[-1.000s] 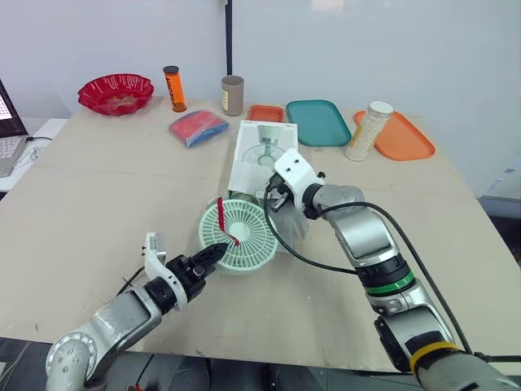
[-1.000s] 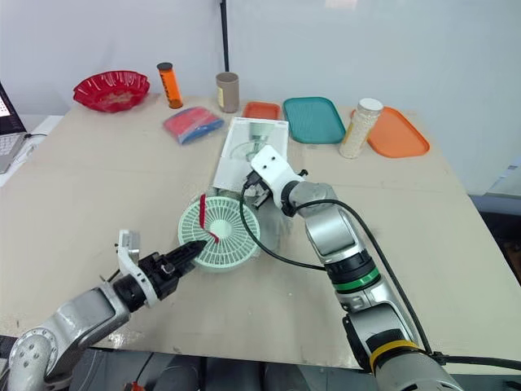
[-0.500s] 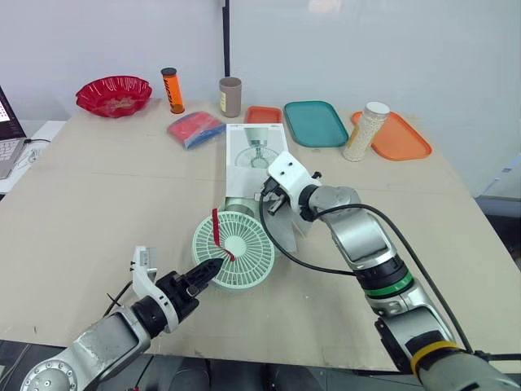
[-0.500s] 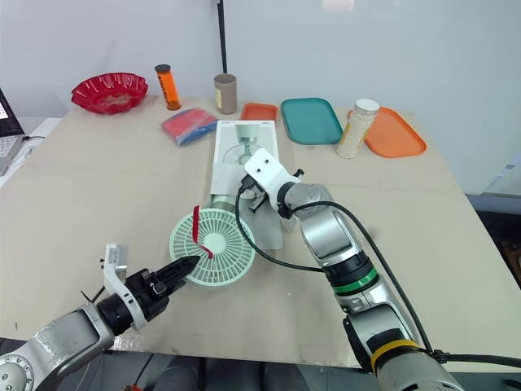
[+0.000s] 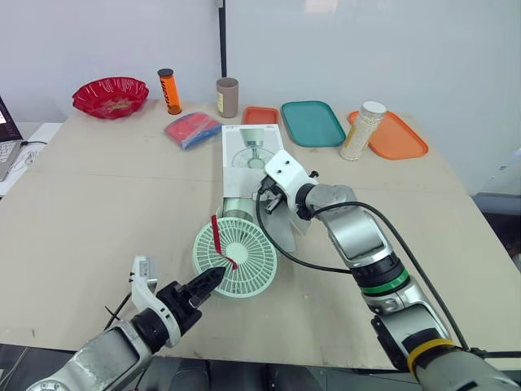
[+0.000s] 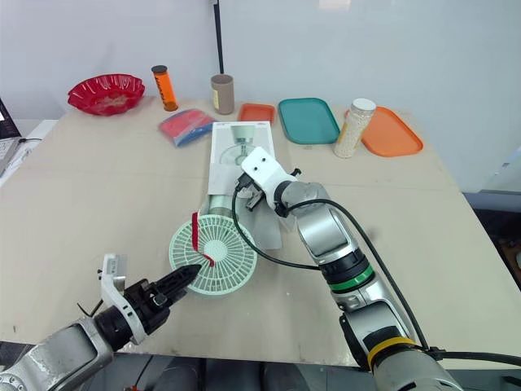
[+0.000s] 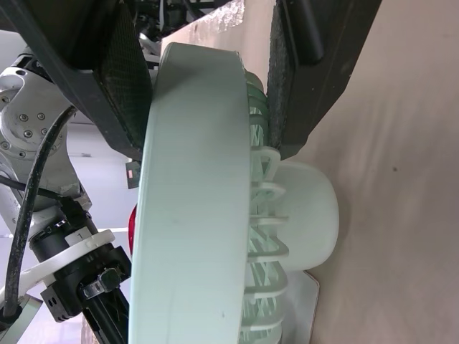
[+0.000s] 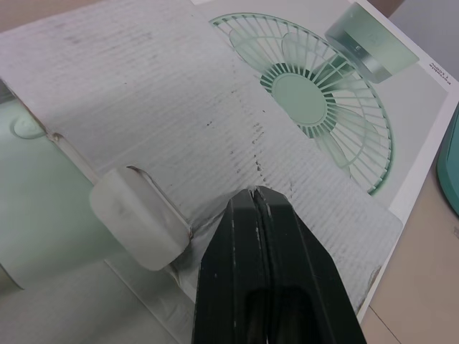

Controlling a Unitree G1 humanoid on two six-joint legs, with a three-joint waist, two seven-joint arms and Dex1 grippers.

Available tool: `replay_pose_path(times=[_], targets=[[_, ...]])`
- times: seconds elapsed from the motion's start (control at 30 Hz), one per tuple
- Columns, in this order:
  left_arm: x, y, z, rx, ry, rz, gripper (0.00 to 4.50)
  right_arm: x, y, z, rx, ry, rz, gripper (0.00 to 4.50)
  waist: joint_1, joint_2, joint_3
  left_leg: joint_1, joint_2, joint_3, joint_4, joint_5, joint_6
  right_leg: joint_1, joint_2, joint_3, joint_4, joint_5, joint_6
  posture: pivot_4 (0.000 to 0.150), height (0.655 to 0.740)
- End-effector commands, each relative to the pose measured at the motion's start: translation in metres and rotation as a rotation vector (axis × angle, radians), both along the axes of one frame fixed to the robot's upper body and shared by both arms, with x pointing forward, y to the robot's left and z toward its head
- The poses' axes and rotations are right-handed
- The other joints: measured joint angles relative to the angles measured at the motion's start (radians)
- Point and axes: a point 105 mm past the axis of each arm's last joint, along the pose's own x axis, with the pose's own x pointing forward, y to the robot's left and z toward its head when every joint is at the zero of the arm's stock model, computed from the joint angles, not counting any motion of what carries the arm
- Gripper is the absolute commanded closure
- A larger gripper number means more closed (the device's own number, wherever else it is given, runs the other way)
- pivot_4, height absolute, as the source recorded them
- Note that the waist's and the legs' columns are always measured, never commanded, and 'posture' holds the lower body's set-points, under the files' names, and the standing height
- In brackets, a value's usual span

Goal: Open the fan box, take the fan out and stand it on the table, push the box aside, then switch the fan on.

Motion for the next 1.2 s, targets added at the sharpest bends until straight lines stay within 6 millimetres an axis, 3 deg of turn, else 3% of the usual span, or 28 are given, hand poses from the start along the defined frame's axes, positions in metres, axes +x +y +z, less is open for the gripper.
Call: replay_pose_path(times=[0.03, 0.1, 0.13, 0.17, 0.43, 0.6, 0.83, 0.93, 1.0, 1.2], targets=[[0.001, 0.01, -0.007, 0.058, 0.035, 0.028, 1.6, -0.001, -0.012, -0.038, -0.043, 0.135, -0.06, 4.5, 0.0, 0.0, 0.0, 0.0, 0.0, 0.0, 0.0, 0.0, 0.0, 0.0, 0.0, 0.0, 0.0, 0.0, 0.0, 0.15, 0.74], [0.003, 0.011, -0.005, 0.059, 0.029, 0.036, 0.74, -0.001, -0.012, -0.038, -0.041, 0.134, -0.061, 4.5, 0.003, 0.001, 0.001, 0.0, 0.0, 0.0, 0.0, 0.0, 0.0, 0.0, 0.0, 0.0, 0.0, 0.0, 0.0, 0.15, 0.74], [0.004, 0.011, -0.004, 0.063, 0.021, 0.034, 0.62, -0.001, -0.012, -0.038, -0.04, 0.133, -0.061, 4.5, 0.003, 0.0, 0.001, 0.0, 0.0, 0.0, 0.0, 0.0, 0.0, 0.0, 0.0, 0.0, 0.0, 0.0, 0.0, 0.15, 0.74], [0.005, 0.011, -0.003, 0.063, 0.016, 0.035, 0.08, 0.0, -0.012, -0.037, -0.037, 0.132, -0.062, 4.5, 0.004, 0.0, 0.001, 0.0, 0.0, 0.0, 0.0, 0.0, 0.0, 0.0, 0.0, 0.001, 0.0, 0.0, 0.0, 0.15, 0.74], [0.003, 0.007, 0.007, 0.039, -0.029, 0.027, 0.08, 0.0, -0.013, -0.037, -0.031, 0.122, -0.067, 4.5, 0.004, 0.0, 0.002, 0.0, 0.0, 0.003, 0.0, 0.0, 0.0, -0.001, 0.0, 0.002, 0.0, 0.0, 0.0, 0.15, 0.74], [0.0, 0.023, 0.008, 0.046, -0.061, 0.055, 0.08, -0.002, -0.01, -0.038, -0.023, 0.122, -0.064, 4.5, 0.004, 0.0, 0.002, 0.0, 0.001, 0.006, 0.0, 0.0, 0.0, -0.002, -0.001, 0.004, 0.0, 0.0, 0.0, 0.15, 0.74], [-0.017, 0.059, -0.007, 0.154, -0.049, -0.026, 0.08, -0.002, -0.006, -0.033, -0.009, 0.112, -0.055, 4.5, 0.003, 0.002, 0.005, -0.001, 0.003, 0.008, -0.001, -0.001, -0.001, -0.006, -0.002, 0.005, 0.0, 0.0, -0.001, 0.15, 0.74], [-0.007, 0.089, -0.006, 0.256, -0.059, -0.041, 0.08, -0.002, -0.004, -0.029, -0.004, 0.099, -0.048, 4.5, 0.003, 0.002, 0.007, -0.001, 0.003, 0.008, -0.002, -0.001, -0.001, -0.006, -0.004, 0.005, 0.0, 0.0, -0.001, 0.15, 0.74], [0.01, 0.108, 0.001, 0.334, -0.122, -0.043, 0.08, -0.001, -0.003, -0.024, -0.004, 0.08, -0.043, 4.5, 0.003, 0.002, 0.008, -0.001, 0.004, 0.008, -0.003, 0.0, -0.002, -0.008, -0.003, 0.004, 0.0, 0.001, -0.003, 0.15, 0.74], [0.025, 0.115, 0.016, 0.467, -0.247, -0.184, 0.08, -0.003, 0.0, -0.016, -0.001, 0.05, -0.039, 4.5, -0.002, -0.002, 0.007, -0.006, 0.004, 0.017, -0.006, 0.0, -0.003, -0.018, -0.004, 0.004, 0.0, 0.004, -0.001, 0.15, 0.74]])
